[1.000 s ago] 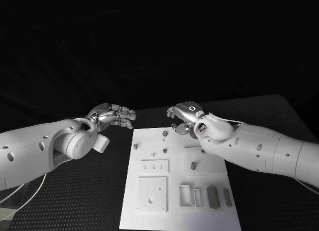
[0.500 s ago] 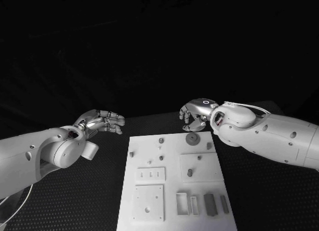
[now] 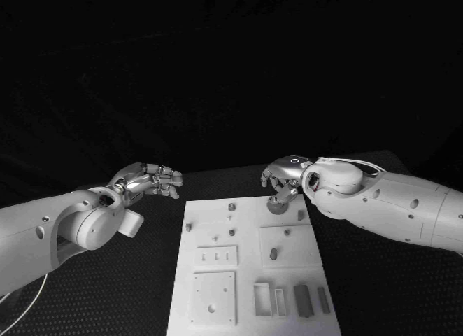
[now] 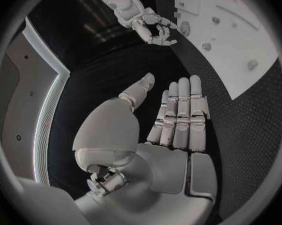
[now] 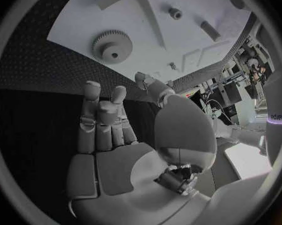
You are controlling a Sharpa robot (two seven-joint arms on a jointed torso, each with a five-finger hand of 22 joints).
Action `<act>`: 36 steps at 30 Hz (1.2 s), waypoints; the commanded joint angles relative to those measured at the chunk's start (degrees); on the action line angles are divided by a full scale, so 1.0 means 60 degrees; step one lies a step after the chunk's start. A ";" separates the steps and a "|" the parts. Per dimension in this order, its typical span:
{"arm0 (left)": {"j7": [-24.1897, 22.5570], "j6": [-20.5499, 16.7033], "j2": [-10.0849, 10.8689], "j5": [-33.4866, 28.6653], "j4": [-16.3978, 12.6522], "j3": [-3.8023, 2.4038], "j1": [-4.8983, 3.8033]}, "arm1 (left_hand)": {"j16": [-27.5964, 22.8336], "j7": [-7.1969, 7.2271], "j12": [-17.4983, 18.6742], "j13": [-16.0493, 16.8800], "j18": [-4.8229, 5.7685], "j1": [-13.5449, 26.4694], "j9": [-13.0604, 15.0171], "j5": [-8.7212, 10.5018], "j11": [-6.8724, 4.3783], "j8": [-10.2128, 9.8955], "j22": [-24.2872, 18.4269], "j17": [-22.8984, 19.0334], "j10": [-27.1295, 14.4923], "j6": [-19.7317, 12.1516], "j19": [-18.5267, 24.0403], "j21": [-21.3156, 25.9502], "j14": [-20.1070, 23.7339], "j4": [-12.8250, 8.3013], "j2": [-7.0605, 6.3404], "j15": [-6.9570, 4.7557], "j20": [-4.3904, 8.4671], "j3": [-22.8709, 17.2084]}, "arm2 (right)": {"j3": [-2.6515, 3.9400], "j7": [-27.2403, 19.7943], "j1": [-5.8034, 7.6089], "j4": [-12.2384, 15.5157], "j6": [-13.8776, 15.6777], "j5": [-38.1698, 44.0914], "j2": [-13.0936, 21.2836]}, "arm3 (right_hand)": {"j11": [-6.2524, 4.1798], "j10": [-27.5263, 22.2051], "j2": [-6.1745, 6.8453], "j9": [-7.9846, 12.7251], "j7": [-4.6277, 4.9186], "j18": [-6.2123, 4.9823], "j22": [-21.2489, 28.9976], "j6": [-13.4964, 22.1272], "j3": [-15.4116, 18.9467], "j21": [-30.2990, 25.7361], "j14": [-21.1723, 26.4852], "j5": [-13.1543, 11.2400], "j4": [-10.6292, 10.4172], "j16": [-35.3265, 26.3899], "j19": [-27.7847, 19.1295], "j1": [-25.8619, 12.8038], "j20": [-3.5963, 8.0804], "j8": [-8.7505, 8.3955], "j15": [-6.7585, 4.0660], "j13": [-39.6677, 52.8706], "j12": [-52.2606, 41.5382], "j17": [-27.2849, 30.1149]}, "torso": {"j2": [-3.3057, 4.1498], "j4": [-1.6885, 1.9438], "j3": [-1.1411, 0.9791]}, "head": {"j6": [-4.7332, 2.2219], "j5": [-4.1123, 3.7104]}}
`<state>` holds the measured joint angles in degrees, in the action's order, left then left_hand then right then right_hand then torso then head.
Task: Assemble the parts on the task board
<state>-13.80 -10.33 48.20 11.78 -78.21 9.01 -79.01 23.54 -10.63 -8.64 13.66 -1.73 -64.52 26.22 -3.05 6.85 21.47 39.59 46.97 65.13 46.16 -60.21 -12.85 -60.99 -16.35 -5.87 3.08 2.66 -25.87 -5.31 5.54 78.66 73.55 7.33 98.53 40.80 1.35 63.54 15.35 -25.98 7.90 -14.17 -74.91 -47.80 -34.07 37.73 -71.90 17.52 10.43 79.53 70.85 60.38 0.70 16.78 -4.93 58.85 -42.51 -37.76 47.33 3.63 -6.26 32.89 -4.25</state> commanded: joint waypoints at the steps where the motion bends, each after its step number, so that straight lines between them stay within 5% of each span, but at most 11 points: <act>1: -0.0193 0.0237 -0.0053 -0.0036 0.0059 -0.0006 -0.0019 | -0.0043 0.0048 0.0069 0.0012 -0.0082 0.0083 0.0015 0.0004 0.0022 -0.0019 0.0014 0.0010 0.0038 -0.0005 -0.0043 0.0063 -0.0046 -0.0004 0.0033 -0.0005 -0.0006 0.0051 | 0.0004 0.0088 -0.0034 -0.0081 -0.0173 0.0362 -0.0010 | 0.0031 -0.0082 0.0106 0.0034 0.0028 -0.0138 -0.0237 0.0165 0.0001 0.0086 0.0111 0.0018 -0.0051 0.0055 -0.0016 -0.0020 -0.0001 -0.0091 0.0028 0.0149 -0.0236 -0.0059 | 0.0030 0.0120 0.0093 | -0.0018 -0.0086; 10: -0.0181 0.0192 -0.0017 -0.0036 0.0053 -0.0006 -0.0019 | -0.0052 0.0031 0.0085 0.0015 -0.0082 0.0099 0.0018 0.0004 0.0028 -0.0034 0.0017 0.0015 0.0027 -0.0019 -0.0045 0.0068 -0.0045 -0.0009 0.0040 -0.0004 -0.0005 0.0065 | 0.0003 0.0141 -0.0132 -0.0073 -0.0403 0.0354 0.0114 | 0.0206 -0.0344 0.0203 0.0145 0.0210 -0.0138 -0.0236 0.0564 0.0003 0.0277 0.0189 0.0013 -0.0153 0.0224 -0.0066 -0.0066 0.0008 -0.0303 0.0198 0.0588 -0.1066 -0.0247 | 0.0049 0.0107 0.0165 | 0.0062 -0.0114; 24: -0.0158 0.0196 -0.0013 -0.0049 0.0130 -0.0003 -0.0019 | -0.0060 0.0014 0.0101 0.0019 -0.0083 0.0107 0.0023 0.0004 0.0033 -0.0049 0.0020 0.0020 0.0018 -0.0032 -0.0047 0.0074 -0.0046 -0.0017 0.0030 -0.0005 -0.0004 0.0079 | 0.0003 0.0188 -0.0154 0.0174 -0.0548 0.0139 0.0408 | 0.0372 -0.0680 0.0256 0.0218 0.0379 -0.0138 -0.0232 0.0815 0.0111 0.0425 0.0325 0.0013 -0.0226 0.0355 -0.0179 -0.0257 -0.0013 -0.0415 0.0360 0.0788 -0.1704 -0.0403 | 0.0041 0.0093 0.0112 | 0.0463 -0.0062; 33: -0.0153 0.0215 -0.0077 -0.0071 0.0190 -0.0003 -0.0014 | -0.0064 0.0005 0.0109 0.0022 -0.0084 0.0109 0.0025 0.0004 0.0036 -0.0057 0.0022 0.0023 0.0013 -0.0039 -0.0048 0.0077 -0.0046 -0.0018 0.0031 -0.0005 -0.0003 0.0083 | 0.0004 0.0047 -0.0275 0.0303 -0.0669 -0.0094 0.0663 | 0.0344 -0.0777 0.0254 0.0199 0.0345 -0.0138 -0.0230 0.0734 0.0142 0.0471 0.0381 0.0015 -0.0229 0.0376 -0.0244 -0.0365 -0.0023 -0.0355 0.0335 0.0793 -0.1923 -0.0441 | 0.0053 0.0112 0.0165 | 0.0463 -0.0129; 36: -0.0145 0.0221 -0.0111 -0.0083 0.0237 -0.0002 -0.0014 | -0.0065 0.0003 0.0112 0.0023 -0.0084 0.0109 0.0026 0.0004 0.0037 -0.0060 0.0022 0.0024 0.0012 -0.0041 -0.0048 0.0078 -0.0046 -0.0018 0.0031 -0.0005 -0.0003 0.0084 | 0.0004 0.0048 -0.0299 0.0313 -0.0690 -0.0095 0.0709 | 0.0332 -0.0794 0.0244 0.0197 0.0332 -0.0138 -0.0230 0.0735 0.0134 0.0486 0.0394 0.0019 -0.0214 0.0383 -0.0260 -0.0367 -0.0024 -0.0349 0.0325 0.0802 -0.2003 -0.0451 | 0.0041 0.0079 0.0131 | 0.0528 -0.0067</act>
<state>-14.05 -9.93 47.74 11.71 -76.87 9.03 -79.01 23.54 -10.63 -8.38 13.74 -1.62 -64.30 26.31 -3.05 6.85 21.47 39.63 47.07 65.12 46.16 -60.20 -12.63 -60.99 -16.51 -5.65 3.07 2.66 -25.71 -5.34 6.31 76.90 75.25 4.35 98.55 44.92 3.29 59.16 16.95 -24.73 9.88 -13.49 -74.91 -42.80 -33.37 40.37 -69.80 17.52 9.07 81.60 69.58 58.59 0.53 14.42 -2.97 63.61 -54.16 -40.38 47.61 4.24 -5.41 35.78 -4.86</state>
